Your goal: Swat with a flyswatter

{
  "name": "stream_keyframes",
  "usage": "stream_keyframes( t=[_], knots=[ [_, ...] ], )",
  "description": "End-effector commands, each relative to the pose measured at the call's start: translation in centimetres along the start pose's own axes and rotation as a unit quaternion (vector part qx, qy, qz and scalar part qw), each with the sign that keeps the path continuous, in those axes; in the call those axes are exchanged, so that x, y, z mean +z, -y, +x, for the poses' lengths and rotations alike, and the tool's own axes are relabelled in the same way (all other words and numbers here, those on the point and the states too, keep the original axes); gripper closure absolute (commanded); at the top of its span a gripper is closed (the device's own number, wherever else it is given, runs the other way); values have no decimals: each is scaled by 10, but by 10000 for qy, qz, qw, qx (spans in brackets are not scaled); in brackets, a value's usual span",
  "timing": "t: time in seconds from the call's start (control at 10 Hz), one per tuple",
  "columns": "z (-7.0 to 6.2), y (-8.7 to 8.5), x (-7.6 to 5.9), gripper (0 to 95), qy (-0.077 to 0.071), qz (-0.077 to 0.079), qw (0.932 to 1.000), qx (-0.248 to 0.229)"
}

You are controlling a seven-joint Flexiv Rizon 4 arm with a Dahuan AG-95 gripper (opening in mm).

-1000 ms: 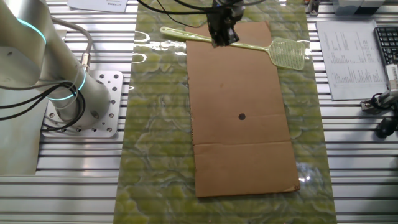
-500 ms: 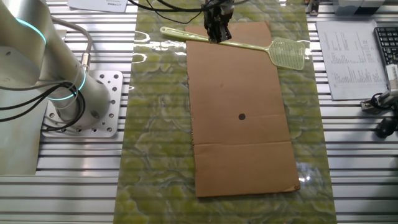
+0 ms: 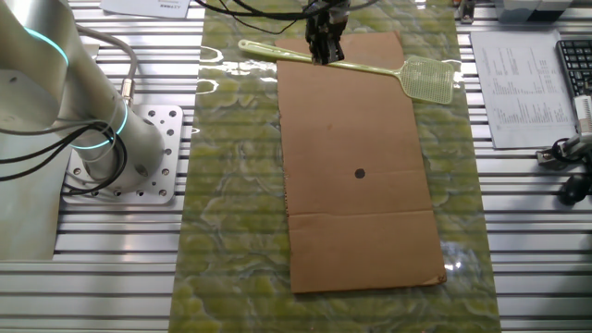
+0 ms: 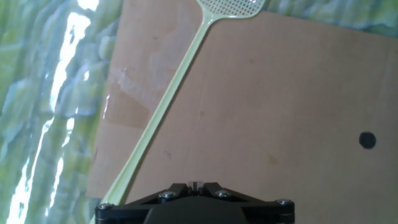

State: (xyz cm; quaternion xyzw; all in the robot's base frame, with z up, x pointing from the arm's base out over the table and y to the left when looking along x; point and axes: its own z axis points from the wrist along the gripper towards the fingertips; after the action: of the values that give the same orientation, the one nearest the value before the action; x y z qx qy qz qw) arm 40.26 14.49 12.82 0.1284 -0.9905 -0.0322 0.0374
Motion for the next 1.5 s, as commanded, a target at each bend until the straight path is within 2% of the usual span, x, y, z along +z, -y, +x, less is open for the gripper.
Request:
stream_keyframes(
  t=[0.1,0.4,0.6,0.8,0.9,1.1,1.2,1.5],
  knots=[
    [0,0,0,950,-8,27,10000,67],
    [0,0,0,950,-36,26,9999,-116],
    [-2,4,4,950,-54,75,10000,-31],
    [3,-6,12,950,11,46,9999,156],
    [4,-16,17,760,25,58,9994,326],
    [4,-27,23,760,58,33,9985,540],
    [3,-32,30,760,106,8,9979,639],
    [2,-33,49,760,191,34,9970,745]
  ],
)
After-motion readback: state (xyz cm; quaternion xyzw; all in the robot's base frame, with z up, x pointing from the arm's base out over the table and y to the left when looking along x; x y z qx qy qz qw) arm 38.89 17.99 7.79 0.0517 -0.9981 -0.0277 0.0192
